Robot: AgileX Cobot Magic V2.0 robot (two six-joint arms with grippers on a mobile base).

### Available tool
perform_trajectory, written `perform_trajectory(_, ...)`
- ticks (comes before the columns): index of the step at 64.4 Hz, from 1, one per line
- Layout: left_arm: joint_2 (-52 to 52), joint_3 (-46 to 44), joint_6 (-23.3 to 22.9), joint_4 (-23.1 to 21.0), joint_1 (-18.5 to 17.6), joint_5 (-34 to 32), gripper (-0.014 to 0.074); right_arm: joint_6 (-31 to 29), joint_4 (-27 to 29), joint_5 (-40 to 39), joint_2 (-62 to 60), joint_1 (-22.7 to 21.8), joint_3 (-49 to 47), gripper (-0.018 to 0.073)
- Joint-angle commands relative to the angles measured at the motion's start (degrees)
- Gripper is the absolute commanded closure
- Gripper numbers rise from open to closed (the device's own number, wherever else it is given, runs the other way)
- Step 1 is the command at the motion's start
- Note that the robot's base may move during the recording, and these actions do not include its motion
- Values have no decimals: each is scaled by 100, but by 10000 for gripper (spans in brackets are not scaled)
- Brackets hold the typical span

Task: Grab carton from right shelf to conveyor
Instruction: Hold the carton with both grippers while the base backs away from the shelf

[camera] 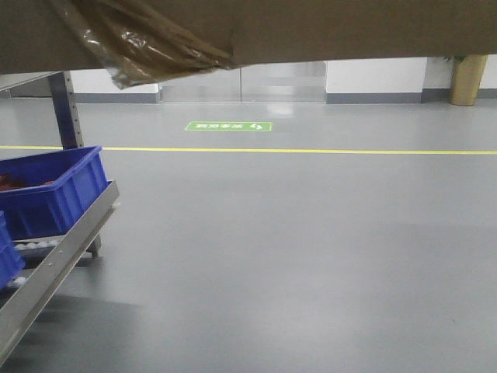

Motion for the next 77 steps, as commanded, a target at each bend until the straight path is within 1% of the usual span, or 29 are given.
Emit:
perform_trajectory(1,-52,-63,65,34,-39,-224,612,-222,181,-329,-120,35,-48,628)
perform_trajectory(77,-52,-63,65,72,-39,-224,612,-222,181,-329,-120,35,-48,628)
